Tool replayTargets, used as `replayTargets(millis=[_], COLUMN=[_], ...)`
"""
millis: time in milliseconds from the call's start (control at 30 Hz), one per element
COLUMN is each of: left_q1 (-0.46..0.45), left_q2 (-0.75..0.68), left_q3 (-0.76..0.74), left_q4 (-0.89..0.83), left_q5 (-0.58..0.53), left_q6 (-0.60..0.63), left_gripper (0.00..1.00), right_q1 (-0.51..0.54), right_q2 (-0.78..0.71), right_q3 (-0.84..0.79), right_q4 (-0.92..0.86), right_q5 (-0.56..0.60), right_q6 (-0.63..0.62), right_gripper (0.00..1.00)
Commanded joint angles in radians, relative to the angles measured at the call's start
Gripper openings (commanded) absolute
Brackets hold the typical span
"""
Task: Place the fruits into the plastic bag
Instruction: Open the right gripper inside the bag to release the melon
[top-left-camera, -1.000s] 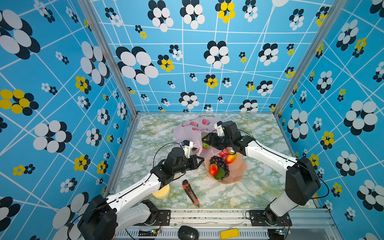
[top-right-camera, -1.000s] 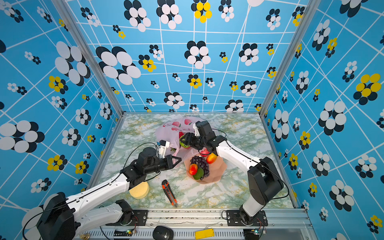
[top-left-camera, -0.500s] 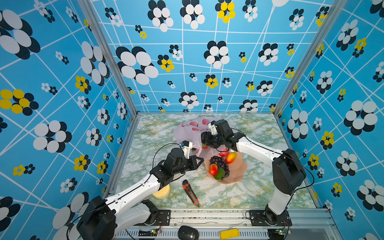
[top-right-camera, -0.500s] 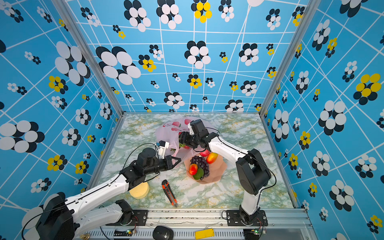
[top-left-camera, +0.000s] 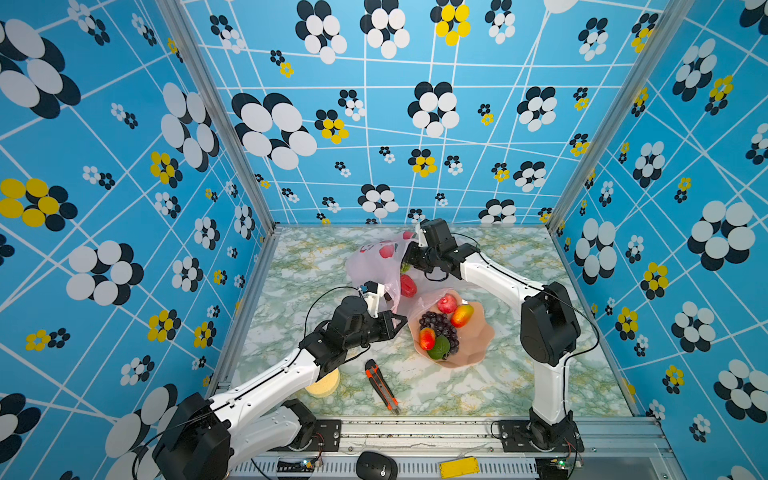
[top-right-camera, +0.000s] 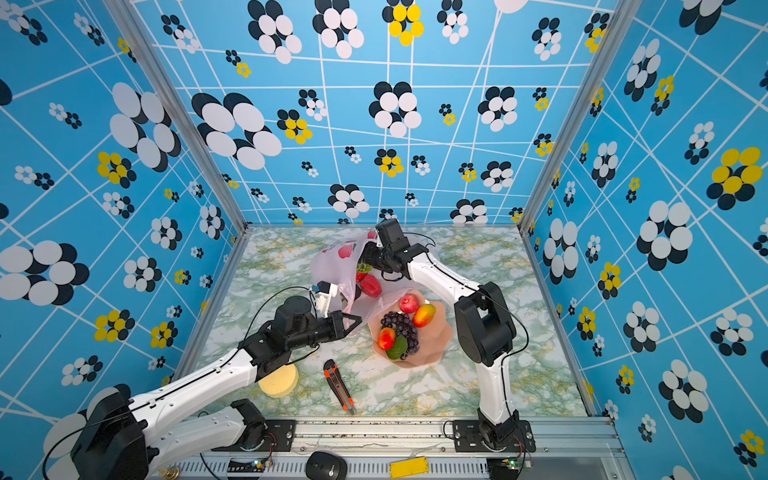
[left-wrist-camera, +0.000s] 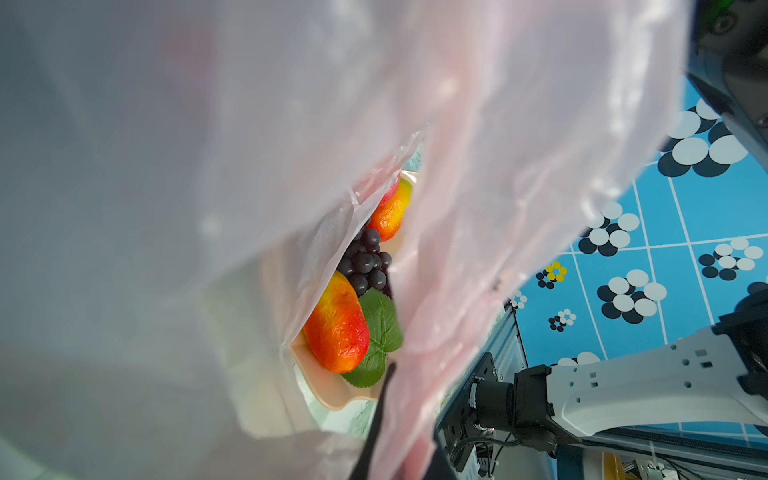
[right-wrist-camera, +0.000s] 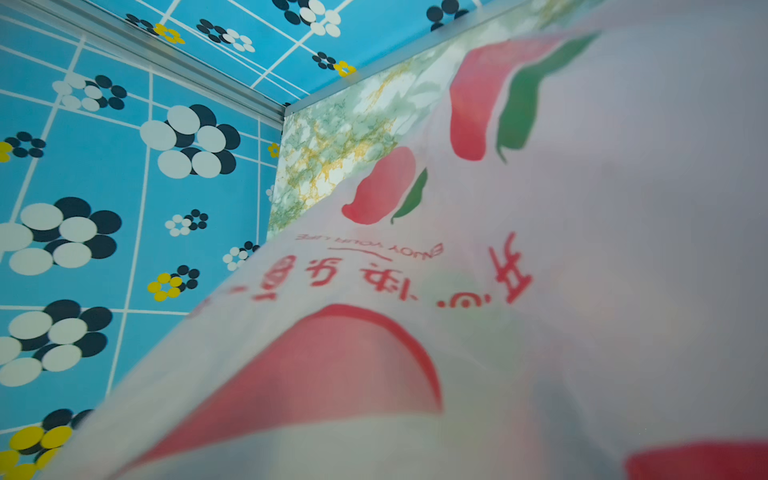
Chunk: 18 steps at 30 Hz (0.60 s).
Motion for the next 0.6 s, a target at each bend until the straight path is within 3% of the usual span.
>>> replayTargets(millis=[0,233,567], left_q1=[0.007,0.017,0.017], left_q2=[-0.032,-0.020,0.018], left_q3=[-0.009,0.001,0.012], left_q4=[-0.037,-0.032,-0.007], left_q5=[-0.014,-0.007,0.005], left_q6=[0.023,0.027,0.019], left_gripper=[0.00,0.00,0.00], right_q1=[-0.010,-0.015,-0.013], right_q2=[0.005,-0.042,-0.222], right_q3=[0.075,0.084,-0.110], right_q4=[-0.039,-0.065,-0.048], right_q5=[0.040,0.043,-0.075], right_q6=[-0.029,-0.065,-0.065], right_gripper=[0.97,0.97,0.97])
